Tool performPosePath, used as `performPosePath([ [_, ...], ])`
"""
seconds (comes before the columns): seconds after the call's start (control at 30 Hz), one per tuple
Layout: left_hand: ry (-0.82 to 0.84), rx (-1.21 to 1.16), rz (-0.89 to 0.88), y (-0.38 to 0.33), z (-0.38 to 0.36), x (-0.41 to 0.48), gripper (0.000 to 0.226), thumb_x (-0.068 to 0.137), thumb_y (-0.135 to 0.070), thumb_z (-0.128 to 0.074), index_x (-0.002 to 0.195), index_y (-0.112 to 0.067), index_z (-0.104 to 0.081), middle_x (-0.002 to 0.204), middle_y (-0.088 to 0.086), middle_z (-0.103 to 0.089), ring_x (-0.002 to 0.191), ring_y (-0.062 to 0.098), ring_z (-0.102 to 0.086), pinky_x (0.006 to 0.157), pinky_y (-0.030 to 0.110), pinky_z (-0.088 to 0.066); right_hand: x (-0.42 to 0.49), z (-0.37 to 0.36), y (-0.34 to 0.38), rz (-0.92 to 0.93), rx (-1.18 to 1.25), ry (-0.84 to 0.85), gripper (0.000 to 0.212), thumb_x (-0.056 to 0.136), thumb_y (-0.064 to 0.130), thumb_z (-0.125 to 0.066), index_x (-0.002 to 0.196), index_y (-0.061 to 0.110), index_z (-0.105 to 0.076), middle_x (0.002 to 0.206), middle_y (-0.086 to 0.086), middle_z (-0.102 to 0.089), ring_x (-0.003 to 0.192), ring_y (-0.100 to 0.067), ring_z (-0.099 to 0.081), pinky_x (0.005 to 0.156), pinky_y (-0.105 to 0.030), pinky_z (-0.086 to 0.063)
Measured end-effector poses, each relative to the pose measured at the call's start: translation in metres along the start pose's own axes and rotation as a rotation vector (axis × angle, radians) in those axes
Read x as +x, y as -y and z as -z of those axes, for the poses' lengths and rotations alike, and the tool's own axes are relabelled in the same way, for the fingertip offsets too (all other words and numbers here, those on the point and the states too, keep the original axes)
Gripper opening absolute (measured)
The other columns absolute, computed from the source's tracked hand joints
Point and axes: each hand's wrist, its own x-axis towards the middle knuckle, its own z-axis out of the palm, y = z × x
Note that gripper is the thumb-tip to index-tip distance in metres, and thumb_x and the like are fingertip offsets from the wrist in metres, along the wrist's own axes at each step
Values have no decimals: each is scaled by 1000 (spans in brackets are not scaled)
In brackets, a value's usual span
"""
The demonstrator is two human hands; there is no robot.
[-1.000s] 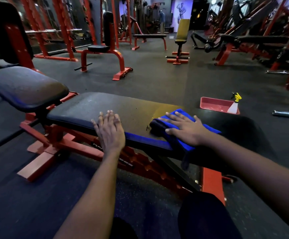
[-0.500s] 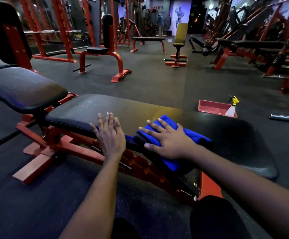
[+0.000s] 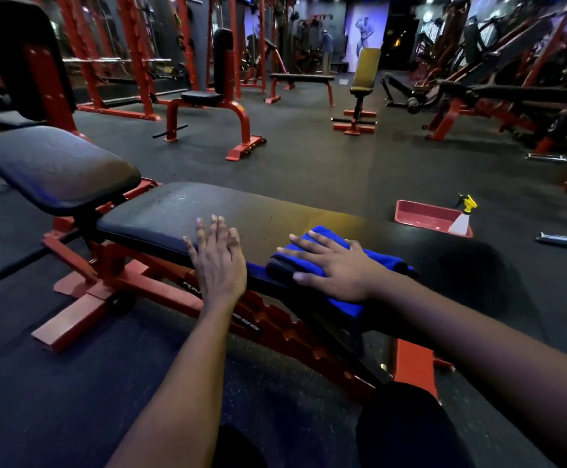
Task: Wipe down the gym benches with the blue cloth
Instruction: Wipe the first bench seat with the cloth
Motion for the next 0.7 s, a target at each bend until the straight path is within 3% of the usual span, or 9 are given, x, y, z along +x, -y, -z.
performPosePath([
  [0.07,29,15,-7,-1,2,-1,67,101,-47,-3,155,-11,-20,164,1,-11,151,16,7,119,42,16,-2,-3,4,-46,11,-32,57,94,73,-25,147,64,-5,162,26,7,152,-6,9,117,-64,-6],
  [0.2,134,3,-3,-3,12,-2,60,104,-45,-6,156,-15,-6,164,0,4,148,14,18,117,38,21,-41,-16,-4,16,-131,-53,73,81,86,-21,143,66,11,161,26,17,152,-10,11,119,-60,-8],
  [0.33,243,-10,-13,2,20,-1,61,102,-48,-3,155,-18,3,163,0,16,145,12,26,117,37,21,-58,-1,-28,165,-90,70,64,95,63,-43,145,66,-4,156,35,18,150,-2,15,118,-52,-12],
  [0.43,294,-52,-43,7,24,-3,61,102,-49,-4,154,-20,7,161,-2,22,144,10,28,119,37,18,-34,31,-30,218,17,295,65,97,34,-58,141,63,-20,158,34,6,149,-1,14,118,-60,1],
  [0.5,319,-63,-48,8,26,-3,60,103,-48,-6,154,-21,8,160,-3,23,144,9,28,119,36,18,-20,56,-24,187,28,405,71,94,14,-57,136,64,-29,158,34,-5,149,-3,12,114,-68,7],
  [0.53,327,-63,-44,8,27,-3,59,104,-48,-6,155,-21,8,160,-3,23,144,9,28,119,36,18,-18,64,-22,160,56,421,71,92,13,-56,132,67,-34,157,35,-10,150,-4,10,114,-69,7],
  [0.63,334,-55,-39,7,27,-3,58,104,-47,-8,155,-22,7,160,-5,23,143,8,29,118,36,18,-32,62,-13,14,207,270,49,91,38,-65,125,67,-47,156,32,-25,152,-8,-3,116,-65,3],
  [0.7,308,-53,-49,8,25,-4,58,104,-47,-8,155,-24,6,160,-7,23,141,6,30,117,34,19,-42,43,0,-293,209,-60,40,88,63,-57,127,52,-57,153,21,-39,150,-16,-17,115,-66,-5],
])
